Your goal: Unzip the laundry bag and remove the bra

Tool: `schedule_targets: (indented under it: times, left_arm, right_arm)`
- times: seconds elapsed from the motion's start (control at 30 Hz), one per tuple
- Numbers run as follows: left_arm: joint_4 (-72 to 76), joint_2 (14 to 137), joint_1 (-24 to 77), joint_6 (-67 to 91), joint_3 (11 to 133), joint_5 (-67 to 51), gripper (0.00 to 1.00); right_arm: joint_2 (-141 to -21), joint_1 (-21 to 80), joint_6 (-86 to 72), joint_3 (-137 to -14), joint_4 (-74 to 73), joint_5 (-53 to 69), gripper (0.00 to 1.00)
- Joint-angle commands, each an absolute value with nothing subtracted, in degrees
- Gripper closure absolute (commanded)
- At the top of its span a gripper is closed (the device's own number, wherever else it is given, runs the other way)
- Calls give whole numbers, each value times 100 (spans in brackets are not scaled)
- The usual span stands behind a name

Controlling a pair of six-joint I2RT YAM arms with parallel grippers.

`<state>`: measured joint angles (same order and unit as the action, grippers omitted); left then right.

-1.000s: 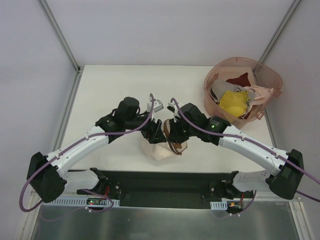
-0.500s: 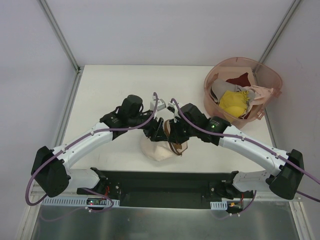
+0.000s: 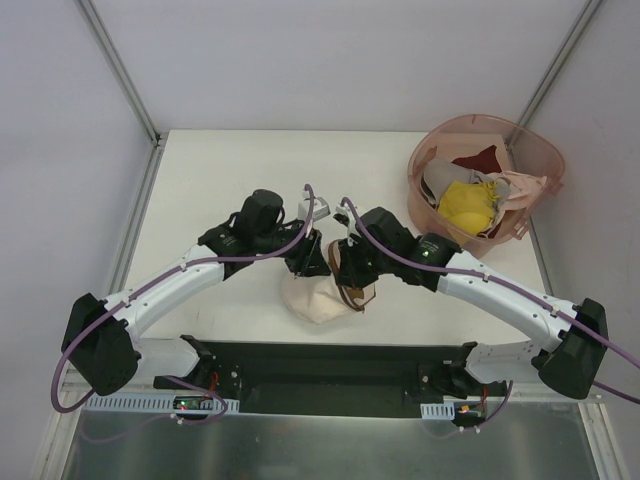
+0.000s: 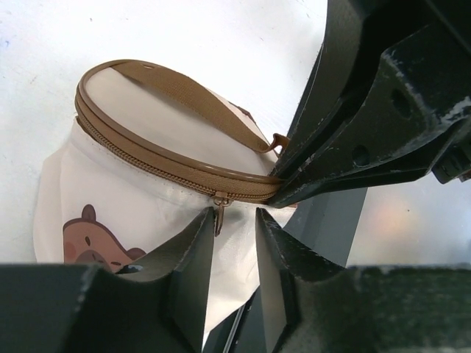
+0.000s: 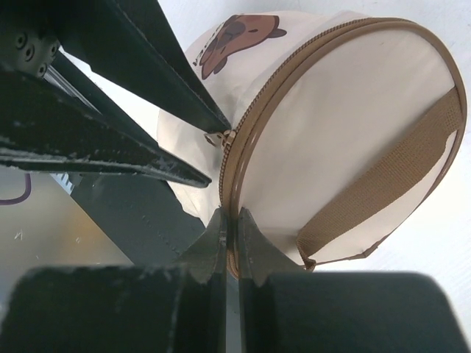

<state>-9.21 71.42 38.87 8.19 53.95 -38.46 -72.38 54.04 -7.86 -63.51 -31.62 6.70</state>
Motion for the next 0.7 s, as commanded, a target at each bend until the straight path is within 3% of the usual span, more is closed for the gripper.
schedule_targets:
  times: [0.0,0.17,0.67]
  left_arm:
    - [-712,6961,3858,747,5361,-3850,74]
    - [-703,6970,3850,764,5370,-3710,100]
    - [-703,6697,3384,993,5326,-2593,100]
  right_arm:
    - [-7225,5467,-756,-6548,-3032,729,99]
    - [-7251,5476,-747,-6565,-3050,712,99]
    - [-6962,5511,-396,-6452,-3076,974,99]
